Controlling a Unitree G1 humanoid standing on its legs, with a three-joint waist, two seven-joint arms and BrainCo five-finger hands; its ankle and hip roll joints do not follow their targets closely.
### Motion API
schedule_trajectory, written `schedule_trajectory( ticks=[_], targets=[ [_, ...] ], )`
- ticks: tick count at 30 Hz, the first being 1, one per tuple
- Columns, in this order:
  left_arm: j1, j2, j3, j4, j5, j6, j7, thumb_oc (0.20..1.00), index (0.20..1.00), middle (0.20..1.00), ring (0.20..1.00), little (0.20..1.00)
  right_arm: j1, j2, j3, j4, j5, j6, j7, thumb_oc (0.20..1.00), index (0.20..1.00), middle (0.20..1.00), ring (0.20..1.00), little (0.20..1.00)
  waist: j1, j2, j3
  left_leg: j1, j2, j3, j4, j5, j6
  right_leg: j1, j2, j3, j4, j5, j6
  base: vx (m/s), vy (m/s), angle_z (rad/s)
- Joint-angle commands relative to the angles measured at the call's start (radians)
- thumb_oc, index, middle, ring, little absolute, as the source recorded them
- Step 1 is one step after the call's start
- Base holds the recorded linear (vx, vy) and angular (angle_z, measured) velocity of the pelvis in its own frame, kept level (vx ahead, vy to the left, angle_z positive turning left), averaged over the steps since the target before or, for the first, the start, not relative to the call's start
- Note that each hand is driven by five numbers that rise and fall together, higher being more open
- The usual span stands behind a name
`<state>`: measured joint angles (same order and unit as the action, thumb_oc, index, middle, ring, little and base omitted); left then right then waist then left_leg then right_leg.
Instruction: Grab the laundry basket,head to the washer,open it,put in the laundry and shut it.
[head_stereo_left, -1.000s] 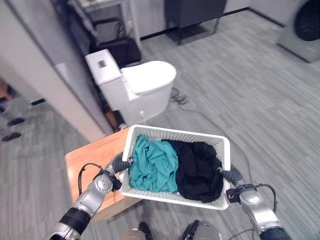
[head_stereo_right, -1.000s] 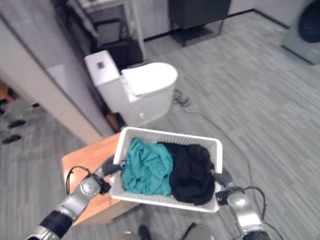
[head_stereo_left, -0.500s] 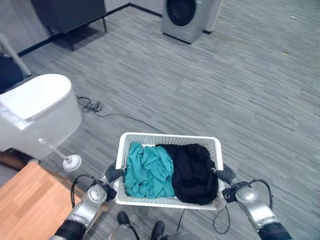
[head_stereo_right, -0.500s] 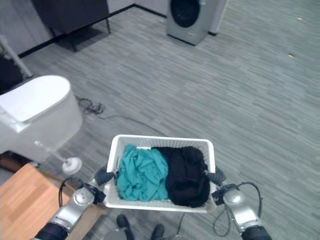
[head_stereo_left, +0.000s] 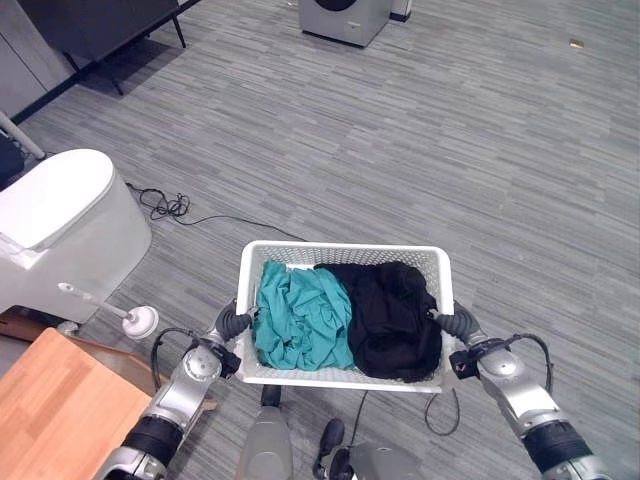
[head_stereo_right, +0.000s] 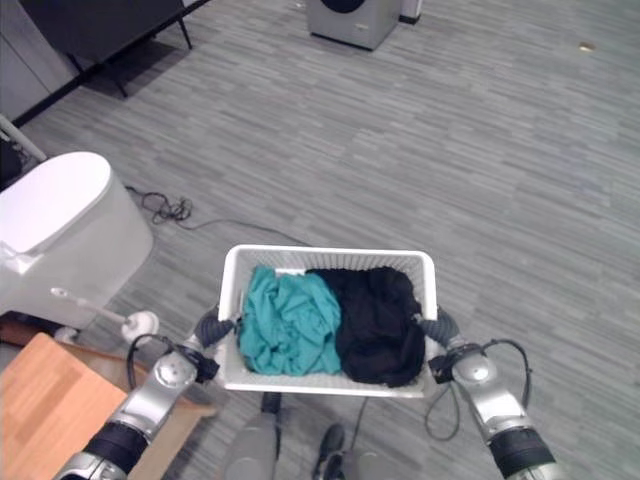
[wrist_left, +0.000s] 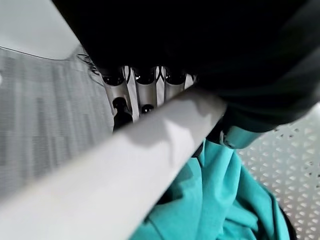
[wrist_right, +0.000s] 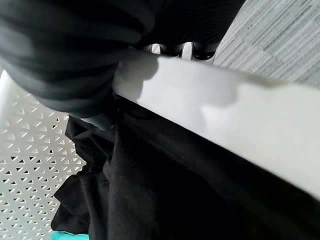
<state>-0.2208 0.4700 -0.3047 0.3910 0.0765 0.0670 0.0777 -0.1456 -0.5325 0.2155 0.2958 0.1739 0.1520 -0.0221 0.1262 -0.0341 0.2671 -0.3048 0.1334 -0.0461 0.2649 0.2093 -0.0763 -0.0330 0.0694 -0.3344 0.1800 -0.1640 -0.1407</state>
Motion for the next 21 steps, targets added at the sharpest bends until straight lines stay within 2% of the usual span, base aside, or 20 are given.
schedule_trajectory(
  ticks=[1, 3, 5, 7, 8, 9, 11, 12, 13, 14, 16, 17, 18, 19, 21],
  targets=[
    [-0.07, 0.093, 0.072, -0.016, -0.026, -0.04, 0.077, 0.2, 0.2, 0.2, 0.2, 0.2, -0.033, -0.069, -0.077, -0.057, 0.014, -0.081, -0.047, 0.2, 0.2, 0.2, 0.2, 0.2, 0.01, -0.029, -0.047, -0.057, -0.005, 0.022, 0.113, -0.114, -0.017, 0.215, -0.043, 0.023, -0.206, -0.041, 0.143, 0.19, 0.023, -0.06],
    [-0.089, 0.099, 0.072, -0.011, -0.021, -0.038, 0.086, 0.2, 0.2, 0.2, 0.2, 0.2, -0.034, -0.07, -0.078, -0.065, 0.012, -0.079, -0.052, 0.2, 0.2, 0.2, 0.2, 0.2, 0.011, -0.048, -0.052, -0.097, 0.011, 0.052, 0.053, -0.128, -0.023, 0.227, -0.043, 0.027, -0.217, -0.059, 0.153, 0.27, 0.053, 0.07],
    [-0.107, 0.099, 0.072, -0.002, -0.018, -0.036, 0.091, 0.2, 0.2, 0.2, 0.2, 0.2, -0.032, -0.064, -0.076, -0.072, 0.007, -0.08, -0.05, 0.2, 0.2, 0.2, 0.2, 0.2, 0.014, -0.054, -0.055, -0.114, 0.023, 0.063, -0.041, -0.111, -0.024, 0.232, -0.043, 0.027, -0.223, -0.064, 0.168, 0.22, 0.102, 0.06],
    [-0.117, 0.098, 0.066, 0.005, -0.016, -0.038, 0.095, 0.2, 0.2, 0.2, 0.2, 0.2, -0.04, -0.059, -0.072, -0.071, 0.003, -0.083, -0.053, 0.2, 0.2, 0.2, 0.2, 0.2, 0.018, -0.066, -0.053, -0.135, 0.023, 0.067, -0.068, -0.089, -0.027, 0.233, -0.05, 0.027, -0.222, -0.066, 0.173, 0.23, 0.145, -0.17],
    [-0.109, 0.109, 0.075, -0.002, -0.009, -0.038, 0.094, 0.2, 0.2, 0.2, 0.2, 0.2, -0.026, -0.036, -0.072, -0.08, -0.002, -0.079, -0.046, 0.2, 0.2, 0.2, 0.2, 0.2, 0.021, -0.076, -0.085, -0.113, 0.02, 0.098, -0.089, -0.091, -0.006, 0.241, -0.064, 0.024, -0.209, -0.082, 0.198, 0.35, 0.272, -0.33],
    [-0.106, 0.117, 0.074, -0.01, -0.004, -0.04, 0.091, 0.2, 0.2, 0.2, 0.2, 0.2, -0.023, -0.025, -0.073, -0.084, -0.004, -0.079, -0.045, 0.2, 0.2, 0.2, 0.2, 0.2, 0.024, -0.082, -0.088, -0.124, 0.007, 0.1, -0.042, -0.105, 0.005, 0.243, -0.085, 0.025, -0.174, -0.088, 0.196, 0.51, 0.374, -0.38],
    [-0.096, 0.131, 0.07, -0.017, 0.0, -0.039, 0.086, 0.2, 0.2, 0.2, 0.2, 0.2, -0.018, 0.004, -0.076, -0.091, -0.007, -0.083, -0.04, 0.2, 0.2, 0.2, 0.2, 0.2, 0.032, -0.102, -0.097, -0.116, -0.02, 0.123, 0.039, -0.182, 0.042, 0.238, -0.125, 0.033, -0.088, -0.09, 0.214, 0.4, 0.29, -0.42],
    [-0.095, 0.138, 0.066, -0.018, 0.004, -0.036, 0.084, 0.2, 0.2, 0.2, 0.2, 0.2, -0.02, 0.017, -0.076, -0.086, -0.009, -0.082, -0.038, 0.2, 0.2, 0.2, 0.2, 0.2, 0.037, -0.111, -0.102, -0.096, -0.037, 0.14, 0.051, -0.212, 0.059, 0.226, -0.149, 0.033, -0.03, -0.065, 0.235, 0.54, 0.436, -0.5],
    [-0.089, 0.15, 0.062, -0.022, 0.006, -0.031, 0.085, 0.2, 0.2, 0.2, 0.2, 0.2, -0.025, 0.037, -0.084, -0.067, -0.01, -0.079, -0.041, 0.2, 0.2, 0.2, 0.2, 0.2, 0.032, -0.119, -0.114, -0.045, -0.079, 0.16, 0.045, -0.263, 0.099, 0.173, -0.203, 0.04, 0.129, 0.042, 0.281, 0.41, 0.347, -0.43],
    [-0.089, 0.15, 0.062, -0.022, 0.006, -0.031, 0.085, 0.2, 0.2, 0.2, 0.2, 0.2, -0.026, 0.037, -0.083, -0.066, -0.01, -0.08, -0.041, 0.2, 0.2, 0.2, 0.2, 0.2, 0.033, -0.122, -0.115, -0.044, -0.082, 0.164, 0.043, -0.263, 0.101, 0.169, -0.208, 0.043, 0.136, 0.039, 0.283, 0.41, 0.372, -0.25],
    [-0.077, 0.165, 0.067, -0.036, -0.002, -0.029, 0.087, 0.2, 0.2, 0.2, 0.2, 0.2, -0.041, 0.042, -0.085, -0.046, -0.018, -0.068, -0.041, 0.2, 0.2, 0.2, 0.2, 0.2, 0.009, -0.105, -0.113, 0.009, -0.116, 0.175, 0.037, -0.305, 0.15, 0.096, -0.248, 0.077, 0.334, 0.18, 0.308, 0.26, 0.281, -0.08],
    [-0.077, 0.165, 0.068, -0.037, -0.002, -0.028, 0.087, 0.2, 0.2, 0.2, 0.2, 0.2, -0.042, 0.042, -0.084, -0.046, -0.018, -0.068, -0.041, 0.2, 0.2, 0.2, 0.2, 0.2, 0.012, -0.106, -0.113, 0.009, -0.117, 0.179, 0.037, -0.306, 0.152, 0.091, -0.251, 0.082, 0.341, 0.178, 0.31, 0.35, 0.41, 0.0],
    [-0.075, 0.175, 0.086, -0.05, -0.019, -0.025, 0.095, 0.2, 0.2, 0.2, 0.2, 0.2, -0.073, 0.043, -0.082, -0.028, -0.027, -0.067, -0.043, 0.2, 0.2, 0.2, 0.2, 0.2, -0.006, -0.066, -0.106, 0.082, -0.116, 0.209, 0.018, -0.338, 0.181, -0.002, -0.299, 0.06, 0.462, 0.244, 0.329, 0.3, 0.331, -0.05],
    [-0.072, 0.181, 0.092, -0.061, -0.021, -0.025, 0.095, 0.2, 0.2, 0.2, 0.2, 0.2, -0.076, 0.037, -0.089, -0.029, -0.028, -0.063, -0.042, 0.2, 0.2, 0.2, 0.2, 0.2, -0.009, -0.053, -0.102, 0.11, -0.12, 0.215, 0.004, -0.34, 0.187, -0.031, -0.315, 0.055, 0.474, 0.248, 0.329, 0.42, 0.415, -0.09],
    [-0.094, 0.19, 0.088, -0.067, -0.022, -0.024, 0.099, 0.2, 0.2, 0.2, 0.2, 0.2, -0.088, 0.018, -0.103, -0.034, -0.023, -0.063, -0.046, 0.2, 0.2, 0.2, 0.2, 0.2, -0.033, -0.023, -0.088, 0.18, -0.138, 0.196, -0.051, -0.336, 0.183, -0.135, -0.278, 0.052, 0.438, 0.169, 0.301, 0.33, 0.192, -0.48]
  ],
)
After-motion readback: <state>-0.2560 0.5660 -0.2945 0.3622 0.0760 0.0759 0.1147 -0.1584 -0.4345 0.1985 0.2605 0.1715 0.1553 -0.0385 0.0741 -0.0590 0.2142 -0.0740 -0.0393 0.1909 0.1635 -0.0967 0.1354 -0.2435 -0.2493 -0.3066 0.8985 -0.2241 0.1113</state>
